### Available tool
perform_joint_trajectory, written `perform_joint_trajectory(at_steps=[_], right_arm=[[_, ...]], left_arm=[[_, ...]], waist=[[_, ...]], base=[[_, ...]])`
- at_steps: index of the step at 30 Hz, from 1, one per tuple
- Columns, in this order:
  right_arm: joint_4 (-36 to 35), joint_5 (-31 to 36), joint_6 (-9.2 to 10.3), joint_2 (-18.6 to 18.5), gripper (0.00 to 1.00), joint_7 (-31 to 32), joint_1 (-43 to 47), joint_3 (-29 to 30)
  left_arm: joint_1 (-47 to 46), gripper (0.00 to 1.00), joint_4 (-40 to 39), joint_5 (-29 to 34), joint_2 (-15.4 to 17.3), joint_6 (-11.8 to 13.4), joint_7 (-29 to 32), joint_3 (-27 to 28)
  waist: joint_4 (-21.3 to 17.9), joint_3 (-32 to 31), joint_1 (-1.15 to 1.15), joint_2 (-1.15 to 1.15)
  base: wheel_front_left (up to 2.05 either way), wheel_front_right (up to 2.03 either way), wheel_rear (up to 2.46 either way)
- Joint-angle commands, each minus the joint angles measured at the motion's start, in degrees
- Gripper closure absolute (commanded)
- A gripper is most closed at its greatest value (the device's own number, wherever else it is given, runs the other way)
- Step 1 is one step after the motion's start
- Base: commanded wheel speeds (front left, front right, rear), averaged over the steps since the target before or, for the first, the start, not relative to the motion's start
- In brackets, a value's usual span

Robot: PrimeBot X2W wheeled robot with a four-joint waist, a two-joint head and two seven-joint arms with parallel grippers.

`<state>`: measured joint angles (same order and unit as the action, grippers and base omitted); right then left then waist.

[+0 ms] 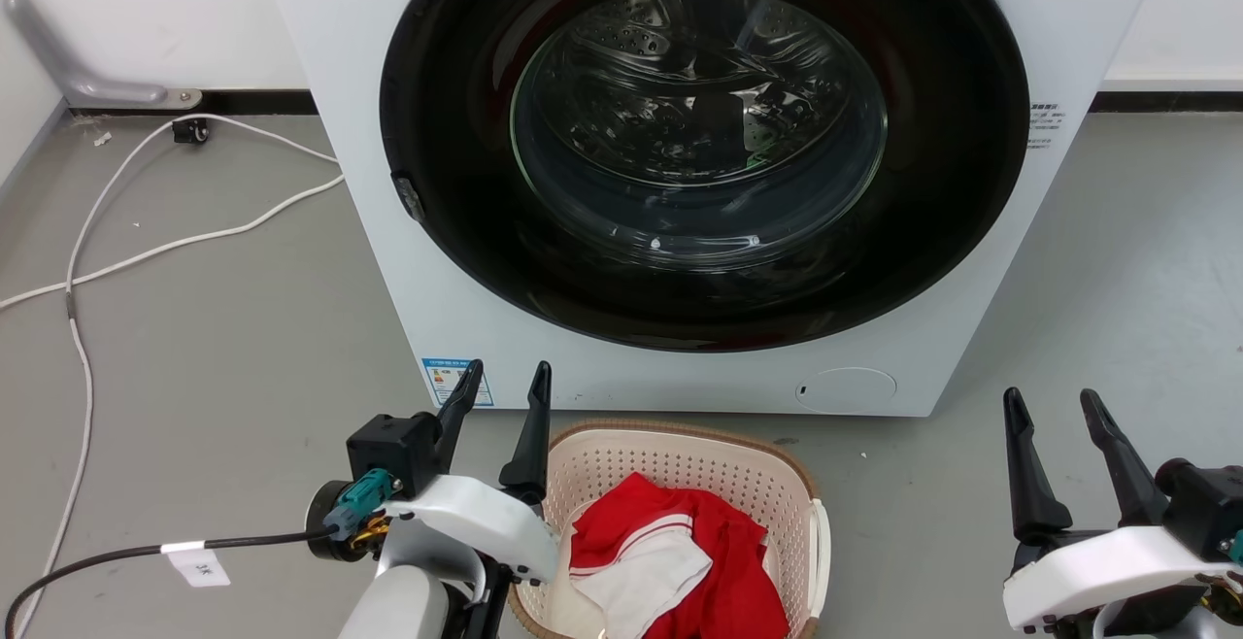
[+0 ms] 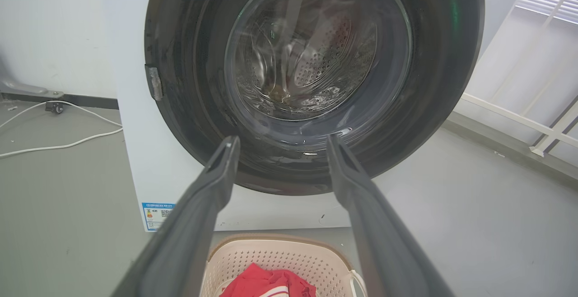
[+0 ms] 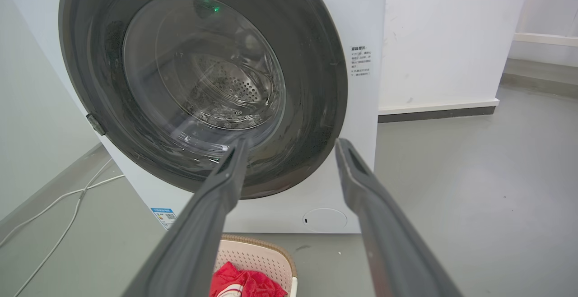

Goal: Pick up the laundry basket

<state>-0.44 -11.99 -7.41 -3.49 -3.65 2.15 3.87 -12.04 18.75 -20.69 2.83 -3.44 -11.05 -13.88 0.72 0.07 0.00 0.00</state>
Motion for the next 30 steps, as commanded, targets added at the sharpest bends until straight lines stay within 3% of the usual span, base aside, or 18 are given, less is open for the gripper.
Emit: perform_joint_trajectory(at_steps=[1,30], right_arm=[[-1.3,1.8,-0.10,0.2,0.00,0.0,0.3,-0.1],[-4.1,9.5,-0.07,0.6,0.00,-2.0,2.2,2.8]], left_arm=[[-1.3,0.00,0.0,1.5,0.1,0.1,-0.6,-0.4],[-2.6,0.00,2.8,8.6,0.1,0.9,-3.7,-3.0]], waist=[[0.0,0.0,0.00,0.00],[0.5,-0.1,0.00,0.00]], base=[[0.00,0.00,0.00],[0.00,0.00,0.00]])
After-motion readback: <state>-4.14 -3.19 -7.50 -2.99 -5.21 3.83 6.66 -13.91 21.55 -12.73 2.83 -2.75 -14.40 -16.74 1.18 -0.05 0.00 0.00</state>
